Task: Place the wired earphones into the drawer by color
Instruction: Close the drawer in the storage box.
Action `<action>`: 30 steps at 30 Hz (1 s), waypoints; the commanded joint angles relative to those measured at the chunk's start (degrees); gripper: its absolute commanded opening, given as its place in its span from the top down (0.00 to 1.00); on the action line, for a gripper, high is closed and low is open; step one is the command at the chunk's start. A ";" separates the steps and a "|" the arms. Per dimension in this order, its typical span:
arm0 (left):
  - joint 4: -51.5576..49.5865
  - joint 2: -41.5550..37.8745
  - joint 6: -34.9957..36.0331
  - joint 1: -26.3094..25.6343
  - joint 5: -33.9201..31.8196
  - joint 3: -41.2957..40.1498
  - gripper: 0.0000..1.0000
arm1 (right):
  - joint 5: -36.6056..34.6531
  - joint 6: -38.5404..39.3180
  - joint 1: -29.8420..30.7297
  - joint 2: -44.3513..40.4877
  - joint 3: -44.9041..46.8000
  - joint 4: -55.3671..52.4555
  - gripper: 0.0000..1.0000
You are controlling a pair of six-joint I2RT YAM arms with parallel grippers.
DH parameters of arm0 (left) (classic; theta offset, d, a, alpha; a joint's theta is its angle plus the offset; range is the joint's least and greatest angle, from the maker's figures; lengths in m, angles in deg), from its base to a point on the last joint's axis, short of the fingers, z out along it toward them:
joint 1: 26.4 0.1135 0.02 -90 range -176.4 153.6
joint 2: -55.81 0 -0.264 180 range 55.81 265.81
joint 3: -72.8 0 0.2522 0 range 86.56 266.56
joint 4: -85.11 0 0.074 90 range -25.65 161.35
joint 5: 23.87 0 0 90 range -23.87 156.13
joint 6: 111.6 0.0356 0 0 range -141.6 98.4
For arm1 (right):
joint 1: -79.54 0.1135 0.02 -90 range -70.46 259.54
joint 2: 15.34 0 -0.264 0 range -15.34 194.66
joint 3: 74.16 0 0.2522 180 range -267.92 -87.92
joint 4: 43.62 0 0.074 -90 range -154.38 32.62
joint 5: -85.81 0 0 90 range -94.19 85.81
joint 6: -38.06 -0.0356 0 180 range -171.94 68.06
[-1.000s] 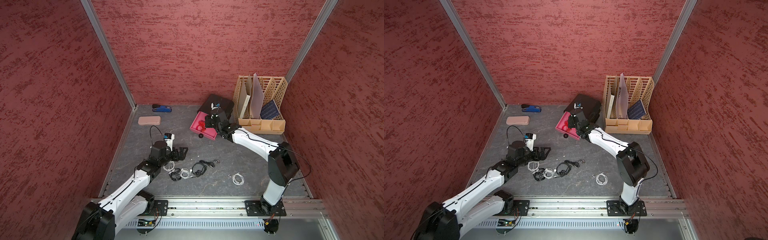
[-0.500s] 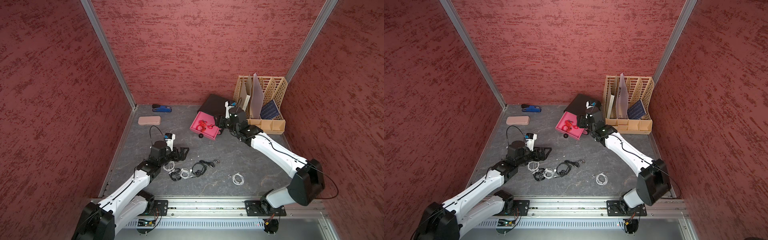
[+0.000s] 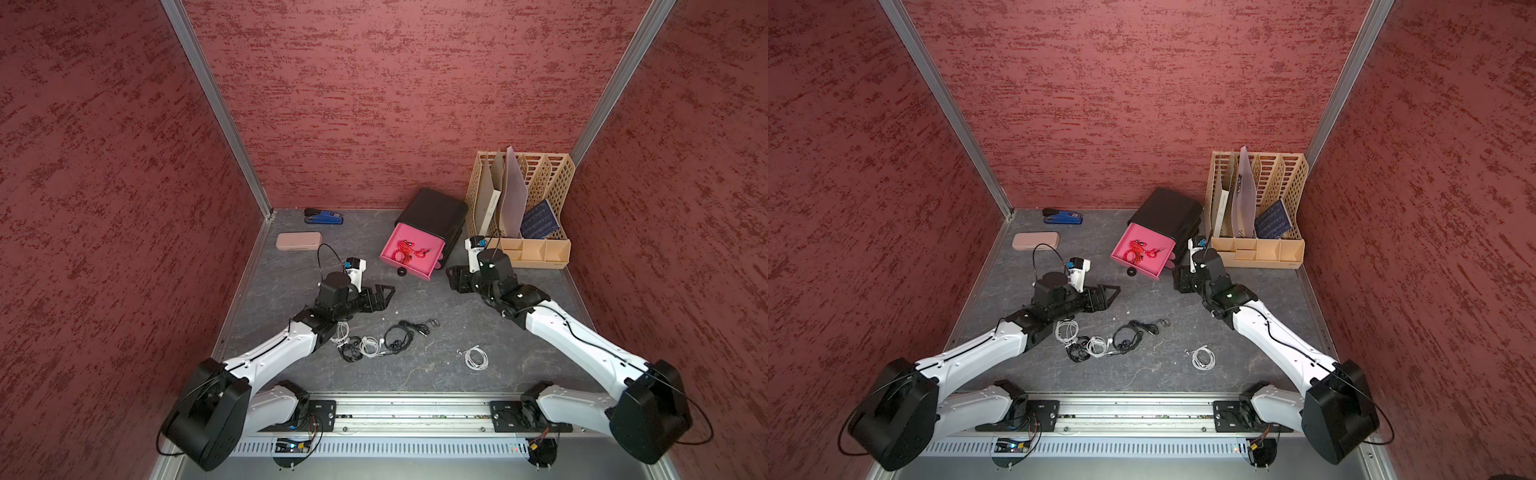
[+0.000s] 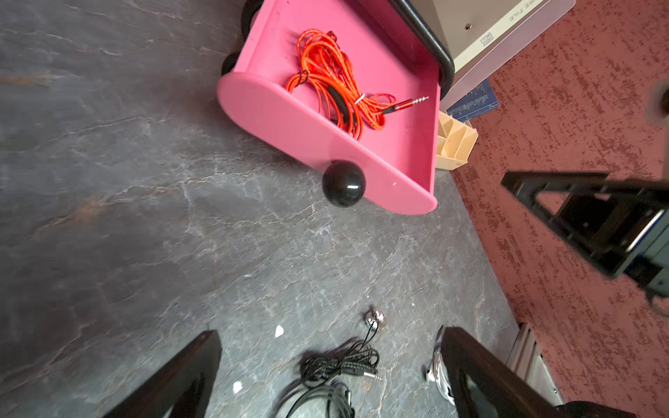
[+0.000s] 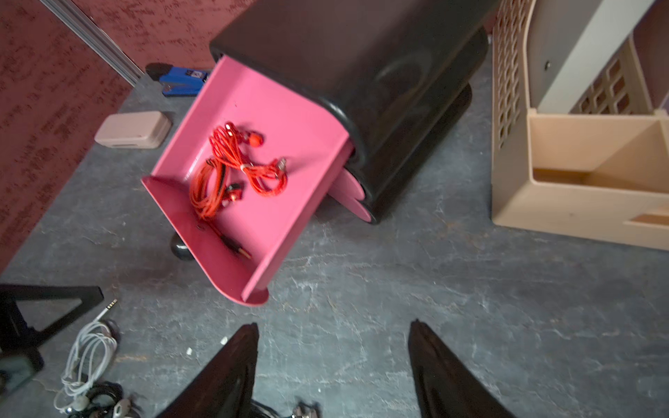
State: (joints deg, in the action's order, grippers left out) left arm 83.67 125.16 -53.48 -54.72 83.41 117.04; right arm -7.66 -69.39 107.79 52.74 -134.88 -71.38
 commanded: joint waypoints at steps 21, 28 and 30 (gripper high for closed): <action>38.87 27.47 -21.60 0.46 5.92 5.43 0.37 | -2.02 2.34 -0.26 -10.24 8.64 8.13 0.29; 44.28 31.98 -24.39 1.24 6.06 5.82 0.46 | -2.15 2.42 -0.28 -9.91 8.58 8.22 0.29; 45.47 32.88 -24.95 1.34 6.29 5.82 0.48 | -2.13 2.38 -0.34 -9.89 8.56 8.28 0.29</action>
State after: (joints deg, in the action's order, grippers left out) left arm 124.65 156.94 -77.00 -53.71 89.13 121.78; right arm -8.46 -67.68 107.76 43.27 -126.62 -64.45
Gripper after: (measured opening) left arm 0.524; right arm 0.708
